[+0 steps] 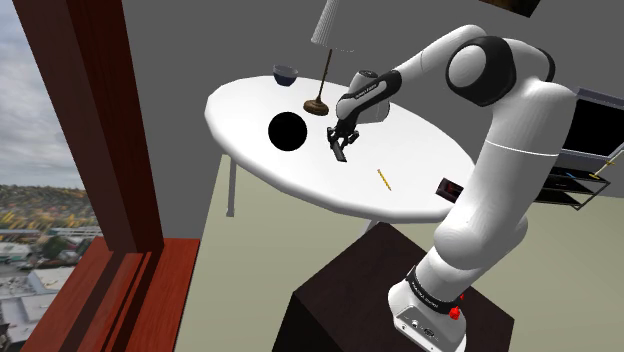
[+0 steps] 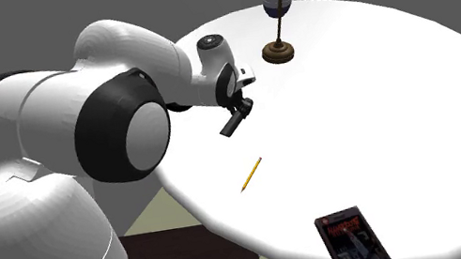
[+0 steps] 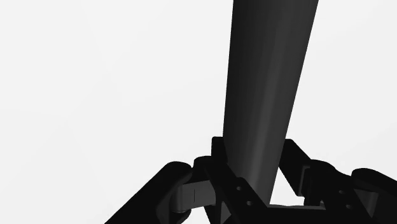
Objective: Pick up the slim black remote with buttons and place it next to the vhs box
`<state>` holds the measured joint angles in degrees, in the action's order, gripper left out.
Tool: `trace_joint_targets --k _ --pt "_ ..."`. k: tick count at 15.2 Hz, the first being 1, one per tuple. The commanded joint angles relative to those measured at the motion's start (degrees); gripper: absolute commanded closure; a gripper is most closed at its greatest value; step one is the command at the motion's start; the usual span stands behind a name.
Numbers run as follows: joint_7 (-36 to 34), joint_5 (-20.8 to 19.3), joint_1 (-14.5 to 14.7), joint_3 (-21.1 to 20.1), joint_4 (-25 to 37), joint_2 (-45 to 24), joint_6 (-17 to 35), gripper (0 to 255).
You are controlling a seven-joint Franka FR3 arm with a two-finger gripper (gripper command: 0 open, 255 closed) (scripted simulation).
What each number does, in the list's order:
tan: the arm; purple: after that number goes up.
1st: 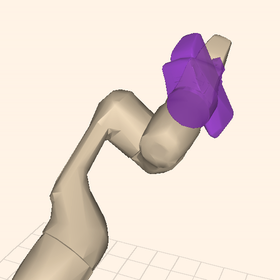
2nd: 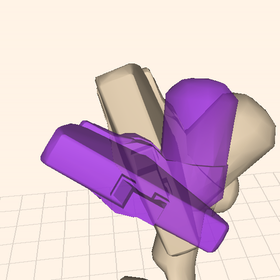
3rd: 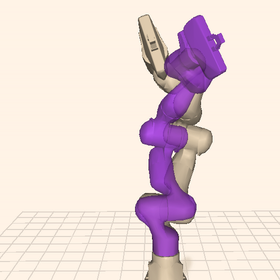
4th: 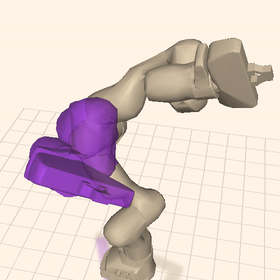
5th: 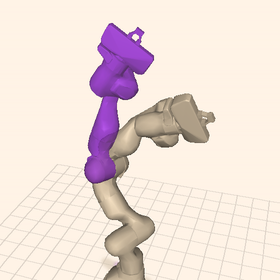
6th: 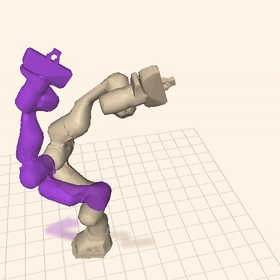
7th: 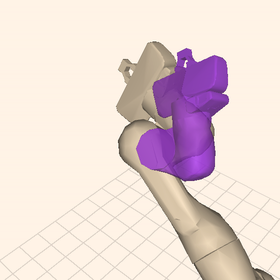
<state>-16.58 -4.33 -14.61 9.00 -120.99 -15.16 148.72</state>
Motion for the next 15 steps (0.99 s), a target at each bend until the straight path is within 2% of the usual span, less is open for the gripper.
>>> trace_joint_targets --k 1,6,15 --pt "0.0 0.0 -0.2 0.2 -0.1 -0.6 0.0 255" --pt "-0.1 -0.1 -0.1 0.2 -0.5 -0.2 0.0 255" --pt "0.0 -0.5 0.2 0.3 1.3 4.2 -6.2 255"
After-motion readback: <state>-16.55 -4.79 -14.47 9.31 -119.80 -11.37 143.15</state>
